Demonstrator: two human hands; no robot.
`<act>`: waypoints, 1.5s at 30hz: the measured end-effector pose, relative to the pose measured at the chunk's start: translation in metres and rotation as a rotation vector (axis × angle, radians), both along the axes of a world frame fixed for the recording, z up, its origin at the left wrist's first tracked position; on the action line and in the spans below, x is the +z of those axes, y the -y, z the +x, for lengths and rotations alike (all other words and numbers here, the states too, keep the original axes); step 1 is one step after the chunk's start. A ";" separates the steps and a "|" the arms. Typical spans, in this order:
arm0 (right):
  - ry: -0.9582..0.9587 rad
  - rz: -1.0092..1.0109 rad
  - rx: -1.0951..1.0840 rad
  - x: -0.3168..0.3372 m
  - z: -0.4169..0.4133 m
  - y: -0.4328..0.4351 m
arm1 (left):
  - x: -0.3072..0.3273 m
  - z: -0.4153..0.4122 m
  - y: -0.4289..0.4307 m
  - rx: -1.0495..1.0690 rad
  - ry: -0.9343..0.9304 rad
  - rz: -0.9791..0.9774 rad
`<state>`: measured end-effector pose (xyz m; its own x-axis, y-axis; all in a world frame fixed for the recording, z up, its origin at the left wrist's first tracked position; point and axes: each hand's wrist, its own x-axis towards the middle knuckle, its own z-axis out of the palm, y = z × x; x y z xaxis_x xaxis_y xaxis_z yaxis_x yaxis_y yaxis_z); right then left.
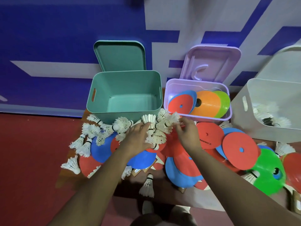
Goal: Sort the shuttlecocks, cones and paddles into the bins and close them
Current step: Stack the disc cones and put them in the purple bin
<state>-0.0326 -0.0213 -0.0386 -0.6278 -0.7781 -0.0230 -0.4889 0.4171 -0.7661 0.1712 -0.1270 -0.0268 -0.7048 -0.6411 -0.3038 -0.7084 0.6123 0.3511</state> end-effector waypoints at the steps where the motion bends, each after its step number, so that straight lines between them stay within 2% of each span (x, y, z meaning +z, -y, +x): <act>1: -0.008 -0.029 -0.005 0.002 -0.001 -0.003 | 0.001 0.004 0.003 0.007 -0.040 0.034; 6: -0.059 -0.088 -0.042 0.014 -0.001 -0.020 | 0.012 0.010 0.009 0.026 -0.105 0.055; 10: -0.049 -0.111 -0.071 0.028 0.004 -0.025 | 0.013 0.008 0.012 -0.096 -0.129 -0.095; 12: -0.029 -0.143 -0.066 0.035 0.009 -0.026 | 0.014 0.007 0.014 -0.097 -0.226 -0.164; 14: -0.001 -0.168 -0.069 0.043 0.014 -0.028 | 0.021 0.006 0.015 0.017 -0.433 -0.130; 17: 0.035 -0.201 -0.054 0.053 0.025 -0.029 | 0.035 0.005 0.014 0.411 -0.798 0.193; 19: 0.065 -0.216 -0.009 0.059 0.032 -0.027 | 0.044 0.002 0.011 0.647 -0.944 0.417; 22: 0.108 -0.238 0.074 0.064 0.043 -0.019 | 0.050 0.006 0.002 0.735 -1.082 0.809; 24: 0.128 -0.236 0.144 0.066 0.050 -0.012 | 0.051 0.014 -0.007 0.676 -1.099 0.984; 25: 0.133 -0.224 0.191 0.068 0.053 -0.009 | 0.048 0.018 -0.010 0.640 -1.064 0.995; 29: 0.170 -0.151 0.352 0.079 0.070 -0.003 | 0.042 0.037 -0.014 0.444 -0.786 0.827; 32: 0.415 -0.192 0.219 0.079 0.078 0.001 | 0.045 0.050 -0.010 0.519 -0.788 0.797; 33: 0.435 -0.192 0.149 0.074 0.079 0.001 | 0.045 0.054 -0.009 0.573 -0.806 0.785; 34: 0.359 -0.145 0.130 0.065 0.077 0.001 | 0.046 0.058 -0.008 0.613 -0.825 0.769; 35: 0.201 -0.028 0.191 0.054 0.076 0.000 | 0.043 0.061 -0.006 0.636 -0.834 0.750; 37: -0.068 0.279 0.428 0.031 0.079 -0.002 | 0.041 0.067 -0.007 0.659 -0.857 0.756; 39: -0.228 0.488 0.567 0.015 0.086 0.002 | 0.037 0.071 -0.008 0.679 -0.867 0.769; 43: -0.475 0.464 0.574 0.005 0.098 0.018 | 0.031 0.080 -0.005 0.724 -0.869 0.793; 45: -0.502 0.424 0.573 0.006 0.095 0.020 | 0.029 0.083 -0.004 0.733 -0.870 0.790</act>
